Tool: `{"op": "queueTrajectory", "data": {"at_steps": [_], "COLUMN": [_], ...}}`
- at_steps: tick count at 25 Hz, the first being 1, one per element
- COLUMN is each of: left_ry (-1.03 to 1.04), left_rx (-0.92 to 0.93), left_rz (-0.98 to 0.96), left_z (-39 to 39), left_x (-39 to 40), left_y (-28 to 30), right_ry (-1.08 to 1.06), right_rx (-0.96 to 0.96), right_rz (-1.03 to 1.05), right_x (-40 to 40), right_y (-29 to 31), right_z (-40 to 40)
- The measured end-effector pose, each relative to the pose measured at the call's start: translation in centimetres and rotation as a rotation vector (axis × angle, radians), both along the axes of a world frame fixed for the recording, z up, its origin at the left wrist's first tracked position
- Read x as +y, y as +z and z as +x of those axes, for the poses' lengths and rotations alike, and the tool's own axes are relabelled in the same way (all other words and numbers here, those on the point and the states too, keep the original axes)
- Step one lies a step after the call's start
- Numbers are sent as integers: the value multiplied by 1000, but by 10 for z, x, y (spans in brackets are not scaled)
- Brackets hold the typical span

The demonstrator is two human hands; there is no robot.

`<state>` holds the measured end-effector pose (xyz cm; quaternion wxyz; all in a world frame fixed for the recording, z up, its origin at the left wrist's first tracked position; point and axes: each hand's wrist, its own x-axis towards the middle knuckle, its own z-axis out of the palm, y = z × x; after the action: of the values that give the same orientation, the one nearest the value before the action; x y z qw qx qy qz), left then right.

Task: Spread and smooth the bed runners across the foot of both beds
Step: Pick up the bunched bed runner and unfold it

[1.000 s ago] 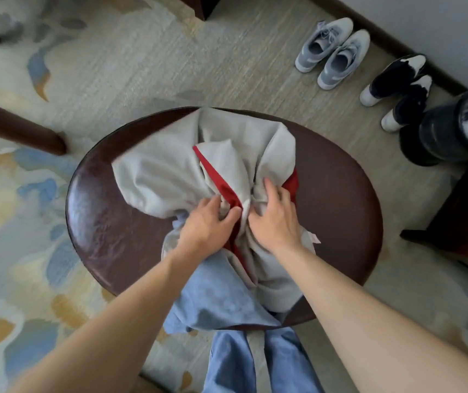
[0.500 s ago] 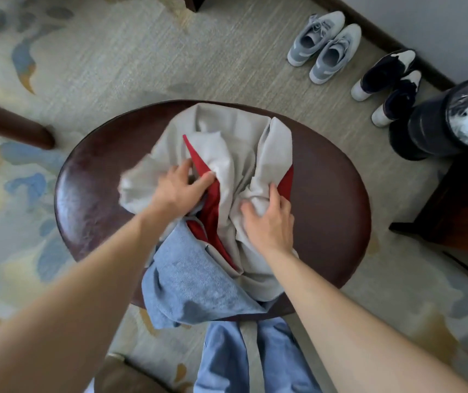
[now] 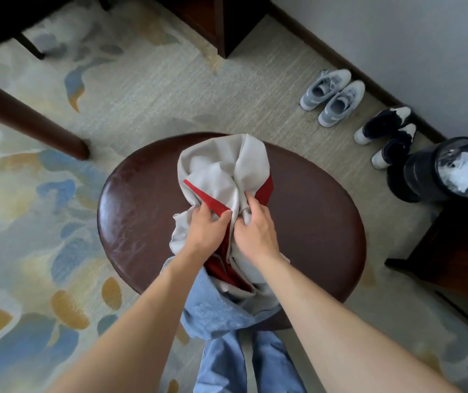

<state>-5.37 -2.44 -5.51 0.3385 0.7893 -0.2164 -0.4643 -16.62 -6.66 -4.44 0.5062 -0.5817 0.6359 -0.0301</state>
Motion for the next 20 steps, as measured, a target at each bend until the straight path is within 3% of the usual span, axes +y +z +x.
{"op": "queueTrajectory", "data": {"at_steps": [5,11,20], "left_ry": [175,261,757], "left_rx": [-287,-420,-609], "left_rz": [-120,-188,-133], "left_z": [24,66,67], "left_x": [11,48,198], "left_y": [81,170,288], "right_ry": [115,296,915], "right_rx": [-115,-212,-397], "right_rz": [-35,-86,-148], "right_x": [-5,17,128], "right_y": [77,166,275], "right_z": [42,93,141]}}
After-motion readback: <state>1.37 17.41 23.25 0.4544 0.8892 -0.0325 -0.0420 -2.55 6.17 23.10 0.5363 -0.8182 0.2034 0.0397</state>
